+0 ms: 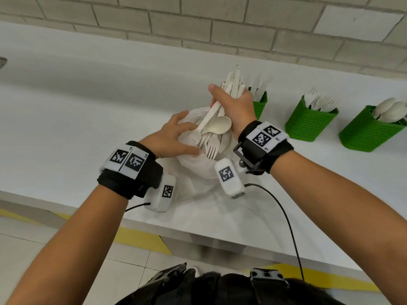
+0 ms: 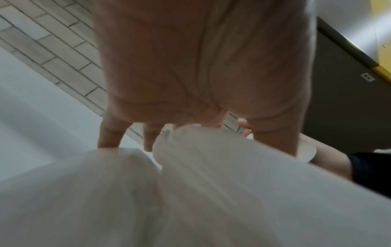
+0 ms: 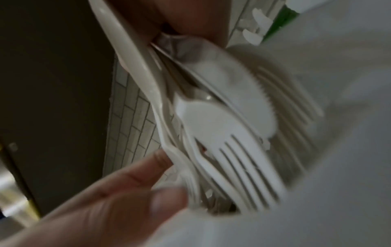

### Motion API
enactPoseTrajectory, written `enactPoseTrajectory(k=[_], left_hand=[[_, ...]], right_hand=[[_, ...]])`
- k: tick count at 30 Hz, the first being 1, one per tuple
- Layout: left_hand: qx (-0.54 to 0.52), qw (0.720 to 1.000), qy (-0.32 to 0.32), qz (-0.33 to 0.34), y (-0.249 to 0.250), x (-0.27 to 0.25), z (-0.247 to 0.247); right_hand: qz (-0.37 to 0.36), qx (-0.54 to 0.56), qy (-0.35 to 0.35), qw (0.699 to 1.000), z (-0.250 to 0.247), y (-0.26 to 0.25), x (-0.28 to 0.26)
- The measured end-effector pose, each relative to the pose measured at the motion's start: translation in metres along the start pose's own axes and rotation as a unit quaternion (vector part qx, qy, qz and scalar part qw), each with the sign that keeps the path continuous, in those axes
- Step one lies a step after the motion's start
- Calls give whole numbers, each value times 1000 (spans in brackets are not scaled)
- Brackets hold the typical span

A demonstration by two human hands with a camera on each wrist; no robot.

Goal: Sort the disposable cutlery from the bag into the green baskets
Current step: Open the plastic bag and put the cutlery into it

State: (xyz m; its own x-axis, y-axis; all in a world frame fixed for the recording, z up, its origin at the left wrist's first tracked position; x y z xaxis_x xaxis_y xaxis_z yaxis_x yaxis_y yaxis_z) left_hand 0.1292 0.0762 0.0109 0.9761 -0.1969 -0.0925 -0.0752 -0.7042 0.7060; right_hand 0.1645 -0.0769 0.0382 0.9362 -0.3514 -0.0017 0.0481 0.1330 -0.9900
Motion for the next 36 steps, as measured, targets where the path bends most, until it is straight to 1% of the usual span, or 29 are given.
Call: enactPoseTrajectory(k=[2, 5, 7, 9, 11, 13, 15, 18, 20, 22, 23, 25, 27, 28, 31, 33, 36], left_hand=[[-39, 999, 27, 2, 2, 1, 0], [-64, 994, 85, 30, 3, 1, 1], [-58, 986, 134, 80, 8, -1, 0], [-64, 976, 158, 138, 15, -2, 2], [-39, 969, 174, 174, 19, 0, 7], [2, 963, 196, 184, 17, 4, 10], [40, 958, 200, 204, 14, 5, 11], [110, 941, 176, 267, 9, 3, 17], [76, 940, 174, 285, 8, 1, 17], [-2, 949, 165, 269, 8, -3, 13], [-21, 951, 156, 265, 7, -4, 13], [-2, 950, 153, 274, 4, -6, 12], [34, 946, 166, 278, 0, -7, 13], [44, 951, 170, 254, -2, -7, 14], [51, 975, 159, 146, -6, -6, 18], [76, 976, 163, 123, -7, -3, 20], [105, 970, 177, 128, 0, 3, 18]], right_hand=[[-7, -2, -6, 1000, 1, -3, 0], [16, 11, 9, 1000, -1, 1, 1], [30, 3, 11, 999, -2, 9, -1], [36, -8, 10, 999, -1, 17, -6], [45, -11, 17, 999, 1, 21, -8], [54, -11, 28, 998, 1, 22, -6], [59, -17, 33, 998, 0, 22, -3], [61, -27, 42, 997, -3, 26, -1], [58, -28, 43, 997, -3, 25, -1], [51, -27, 46, 997, -3, 19, 0], [45, -27, 51, 997, -3, 16, 2], [30, -21, 60, 998, -6, 9, 7], [26, -16, 72, 997, -11, 3, 12], [28, -10, 79, 996, -14, 0, 15], [26, 13, 103, 994, -24, -15, 21], [17, 32, 109, 993, -29, -28, 24], [-11, 52, 111, 992, -35, -46, 24]])
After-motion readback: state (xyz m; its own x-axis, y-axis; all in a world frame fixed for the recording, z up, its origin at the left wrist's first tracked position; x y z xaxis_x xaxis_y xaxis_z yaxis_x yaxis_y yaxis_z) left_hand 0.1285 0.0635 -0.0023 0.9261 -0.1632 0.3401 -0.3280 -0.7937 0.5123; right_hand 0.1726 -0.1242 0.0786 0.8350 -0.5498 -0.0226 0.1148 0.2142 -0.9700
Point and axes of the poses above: each hand's wrist, its own x-axis towards the middle knuckle, its own z-axis out of the palm, y = z × x, the point moved 2 cm from there along x, towards the middle knuckle, and after that the axes turned 11 degrees about y, right-handed, at the moved point
